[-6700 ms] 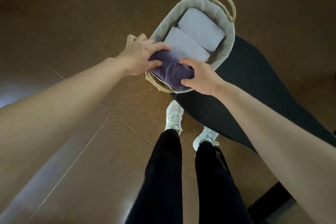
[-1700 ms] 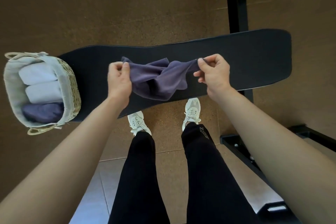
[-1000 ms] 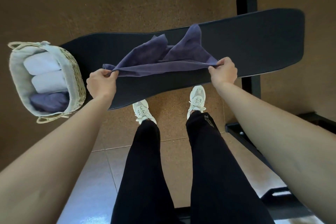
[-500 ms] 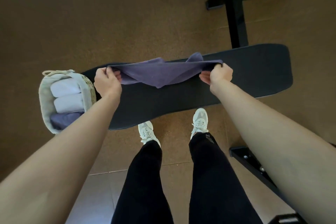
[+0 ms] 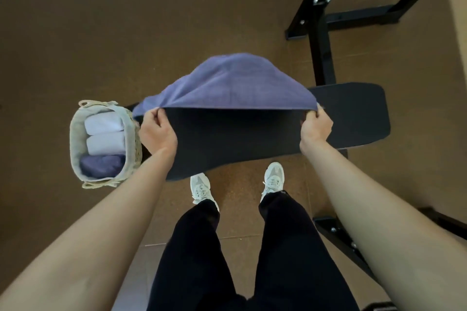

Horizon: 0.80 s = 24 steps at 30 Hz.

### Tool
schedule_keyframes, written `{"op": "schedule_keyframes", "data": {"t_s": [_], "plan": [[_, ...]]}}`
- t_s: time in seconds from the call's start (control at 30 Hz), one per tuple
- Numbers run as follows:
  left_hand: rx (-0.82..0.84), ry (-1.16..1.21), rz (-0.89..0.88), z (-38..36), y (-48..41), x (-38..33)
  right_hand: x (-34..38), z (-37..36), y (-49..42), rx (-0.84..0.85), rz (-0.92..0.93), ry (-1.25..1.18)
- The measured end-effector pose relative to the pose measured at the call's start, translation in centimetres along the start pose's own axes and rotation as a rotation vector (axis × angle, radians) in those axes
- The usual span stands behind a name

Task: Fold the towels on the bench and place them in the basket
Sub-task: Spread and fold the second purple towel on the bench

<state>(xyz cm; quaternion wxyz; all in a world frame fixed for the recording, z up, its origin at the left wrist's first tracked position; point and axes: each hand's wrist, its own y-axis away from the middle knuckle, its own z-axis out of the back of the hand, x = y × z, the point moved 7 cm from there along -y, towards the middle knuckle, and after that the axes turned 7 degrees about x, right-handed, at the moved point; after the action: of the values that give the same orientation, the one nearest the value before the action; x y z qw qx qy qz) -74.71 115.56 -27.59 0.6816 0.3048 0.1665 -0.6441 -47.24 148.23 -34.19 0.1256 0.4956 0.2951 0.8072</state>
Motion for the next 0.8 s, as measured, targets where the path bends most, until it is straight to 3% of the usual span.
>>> {"op": "schedule_keyframes", "data": {"t_s": [0.13,0.37,0.5,0.67,0.8], "plan": [[0.163,-0.108,0.216,-2.8,2.9,7.2,-7.0,1.5,-0.2,0.091,-0.127,0.189],[0.689,-0.196,0.554,-9.0,7.5,17.5,-15.8,1.5,-0.8,0.392,-0.404,0.379],[0.693,-0.374,0.389,-10.4,7.4,17.5,-14.8,0.4,-1.0,0.372,-0.147,0.824],[0.791,-0.384,0.088,-15.9,6.9,14.4,-14.3,-5.8,-0.9,0.551,0.187,1.016],[0.832,-0.553,-0.105,-20.7,6.9,12.2,-15.0,-9.9,-2.3,0.63,0.39,1.266]]}}
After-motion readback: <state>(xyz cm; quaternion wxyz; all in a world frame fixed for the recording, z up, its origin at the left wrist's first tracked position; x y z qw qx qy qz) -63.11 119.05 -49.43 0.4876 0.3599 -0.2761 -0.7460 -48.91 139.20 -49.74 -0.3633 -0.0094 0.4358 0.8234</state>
